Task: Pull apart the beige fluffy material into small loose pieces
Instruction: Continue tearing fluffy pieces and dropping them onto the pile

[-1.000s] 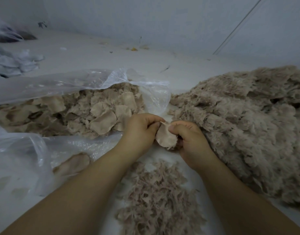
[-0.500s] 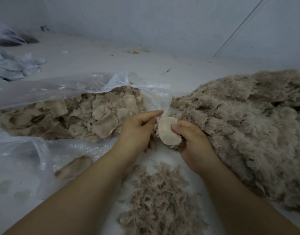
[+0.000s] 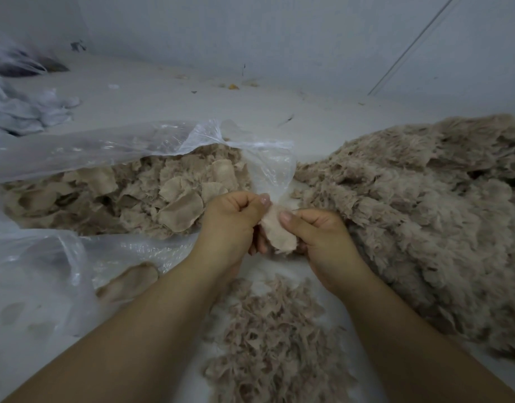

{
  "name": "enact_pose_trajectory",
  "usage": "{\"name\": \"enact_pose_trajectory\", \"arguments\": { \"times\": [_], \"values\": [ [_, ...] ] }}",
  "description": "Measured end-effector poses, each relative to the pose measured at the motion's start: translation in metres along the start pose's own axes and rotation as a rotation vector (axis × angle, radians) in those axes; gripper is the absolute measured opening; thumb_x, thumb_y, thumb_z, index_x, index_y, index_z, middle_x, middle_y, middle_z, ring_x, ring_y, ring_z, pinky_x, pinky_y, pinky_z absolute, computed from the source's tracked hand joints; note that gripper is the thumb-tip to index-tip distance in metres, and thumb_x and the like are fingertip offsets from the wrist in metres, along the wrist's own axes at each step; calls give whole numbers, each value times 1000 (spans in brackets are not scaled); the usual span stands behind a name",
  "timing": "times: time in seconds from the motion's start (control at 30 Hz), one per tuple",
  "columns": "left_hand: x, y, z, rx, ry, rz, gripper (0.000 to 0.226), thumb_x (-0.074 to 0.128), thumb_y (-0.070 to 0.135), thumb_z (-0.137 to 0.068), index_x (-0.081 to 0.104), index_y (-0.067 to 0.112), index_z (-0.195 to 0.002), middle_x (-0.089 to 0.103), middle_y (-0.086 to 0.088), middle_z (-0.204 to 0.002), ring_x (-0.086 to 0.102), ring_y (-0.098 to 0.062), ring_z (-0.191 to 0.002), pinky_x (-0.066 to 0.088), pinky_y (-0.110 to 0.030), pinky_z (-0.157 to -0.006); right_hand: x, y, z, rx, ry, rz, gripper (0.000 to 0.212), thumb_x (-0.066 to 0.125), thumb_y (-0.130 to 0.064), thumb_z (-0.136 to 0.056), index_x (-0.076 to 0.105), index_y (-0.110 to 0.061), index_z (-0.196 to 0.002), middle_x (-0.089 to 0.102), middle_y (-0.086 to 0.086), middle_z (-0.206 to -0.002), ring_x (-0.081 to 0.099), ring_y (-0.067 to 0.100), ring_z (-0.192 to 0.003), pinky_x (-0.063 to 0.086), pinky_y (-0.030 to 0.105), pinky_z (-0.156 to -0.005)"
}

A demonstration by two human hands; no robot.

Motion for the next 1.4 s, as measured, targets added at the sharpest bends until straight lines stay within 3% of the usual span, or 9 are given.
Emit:
{"name": "enact_pose_trajectory", "arguments": {
  "times": [0.27,0.4,0.53,0.7,0.87,1.0,1.2,1.3,1.4],
  "values": [
    [2,-1,2,-31,-32,-53,26,70,25,-89,55,13,-106,66,-12,-67,61,-23,-46,39,-25,-36,-12,4,-4,8,131,-29,42,58,-29,-95,63,14,-96,65,22,-74,61,26,-62,49,29,-56],
    [8,10,8,171,-61,-195,27,64,2,-89,56,25,-102,62,-20,-64,60,-24,-44,44,-28,-39,-11,3,-5,-8,118,0,37,58,-31,-96,66,3,-86,61,17,-69,56,23,-58,48,31,-58],
    [-27,31,0,339,281,-280,26,58,0,-90,73,20,-88,68,3,-70,60,-9,-52,48,-24,-50,-17,4,-6,30,242,-34,34,48,-27,-101,73,-14,-82,51,-6,-58,37,3,-47,33,15,-46],
    [-56,42,-13,272,401,-1216,45,37,31,-90,71,2,-85,57,-18,-101,54,-32,-75,40,-34,-58,-16,3,-5,70,265,-51,33,46,-27,-102,70,-7,-89,50,-5,-58,35,4,-47,30,18,-47],
    [-44,43,-8,241,370,-1554,27,56,22,-91,65,-4,-89,47,-24,-116,45,-41,-108,38,-45,-71,-15,3,-5,72,276,-47,33,47,-24,-102,69,-7,-86,50,-5,-57,34,4,-47,30,16,-45],
    [-26,59,4,608,403,-1447,4,65,0,-70,64,0,-74,53,-19,-102,48,-36,-91,34,-39,-65,-14,2,-6,72,274,-48,31,47,-22,-102,69,-6,-86,50,-6,-56,36,3,-46,32,16,-45],
    [22,10,7,468,-309,-1267,45,52,6,-84,55,15,-128,48,-3,-107,52,-23,-93,49,-41,-71,-15,4,-7,68,272,-75,33,43,-24,-104,67,-7,-90,49,-5,-59,35,4,-49,32,16,-45],
    [18,9,-1,504,-226,-1220,19,50,-1,-86,67,4,-93,57,-8,-93,56,-27,-86,48,-44,-72,-18,7,-7,76,274,-73,32,42,-26,-105,69,-10,-95,50,-5,-61,35,5,-51,32,16,-47],
    [7,12,-1,340,-72,-747,18,53,-3,-87,67,8,-85,65,-4,-79,60,-15,-71,50,-31,-64,-19,8,-9,85,290,-28,27,45,-21,-104,70,-12,-100,54,-2,-65,41,8,-57,38,20,-54]
  ]
}}
Point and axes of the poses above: each hand's wrist, its own z-axis away from the middle knuckle, its own x-axis out of the palm, y = z × x, the point moved 5 cm from there along -z, towards the middle knuckle
